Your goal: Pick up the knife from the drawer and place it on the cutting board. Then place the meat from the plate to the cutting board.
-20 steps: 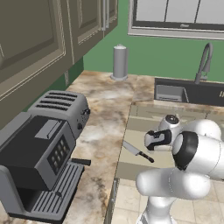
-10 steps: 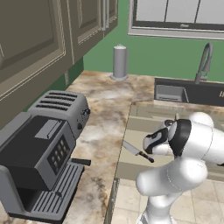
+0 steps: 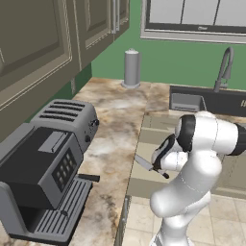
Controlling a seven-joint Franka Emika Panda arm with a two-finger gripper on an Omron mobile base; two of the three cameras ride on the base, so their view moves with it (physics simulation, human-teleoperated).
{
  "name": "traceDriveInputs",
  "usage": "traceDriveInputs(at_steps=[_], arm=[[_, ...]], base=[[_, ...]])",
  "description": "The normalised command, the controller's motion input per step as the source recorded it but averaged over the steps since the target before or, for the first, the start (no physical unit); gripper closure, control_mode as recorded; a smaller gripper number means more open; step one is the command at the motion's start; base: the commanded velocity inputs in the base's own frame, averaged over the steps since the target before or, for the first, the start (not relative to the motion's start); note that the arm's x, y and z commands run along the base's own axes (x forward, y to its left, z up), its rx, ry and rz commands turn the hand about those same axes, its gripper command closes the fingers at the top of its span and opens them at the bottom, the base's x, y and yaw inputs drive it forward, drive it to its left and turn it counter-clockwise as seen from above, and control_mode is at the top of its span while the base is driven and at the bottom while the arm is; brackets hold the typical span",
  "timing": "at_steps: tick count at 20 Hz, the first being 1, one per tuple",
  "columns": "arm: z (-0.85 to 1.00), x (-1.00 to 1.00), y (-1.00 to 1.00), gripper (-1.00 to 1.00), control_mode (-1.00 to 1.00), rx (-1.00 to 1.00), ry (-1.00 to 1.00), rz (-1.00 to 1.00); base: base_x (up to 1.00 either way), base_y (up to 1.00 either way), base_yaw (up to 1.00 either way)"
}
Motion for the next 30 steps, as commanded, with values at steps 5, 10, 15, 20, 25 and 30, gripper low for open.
traceDriveInputs(at_steps=[5,10,15,20,25,30], arm=[[-0.40,0.05,-0.03,-1.00,-1.00,0.03,0.00,0.00],[-0.34,0.20,-0.09,-1.00,-1.00,0.02,0.00,0.00],[-0.34,0.21,-0.15,-1.00,-1.00,0.03,0.00,0.00],[-0.20,0.00,-0.48,-1.00,-1.00,0.07,0.00,0.00],[-0.05,0.00,-0.34,-1.00,-1.00,0.03,-0.03,0.01],[-0.01,0.00,0.00,-1.00,-1.00,0.00,-0.05,0.00]], base=[[0.00,0.00,0.00],[0.00,0.00,0.00],[0.00,0.00,0.00],[0.00,0.00,0.00],[0.00,0.00,0.00],[0.00,0.00,0.00]])
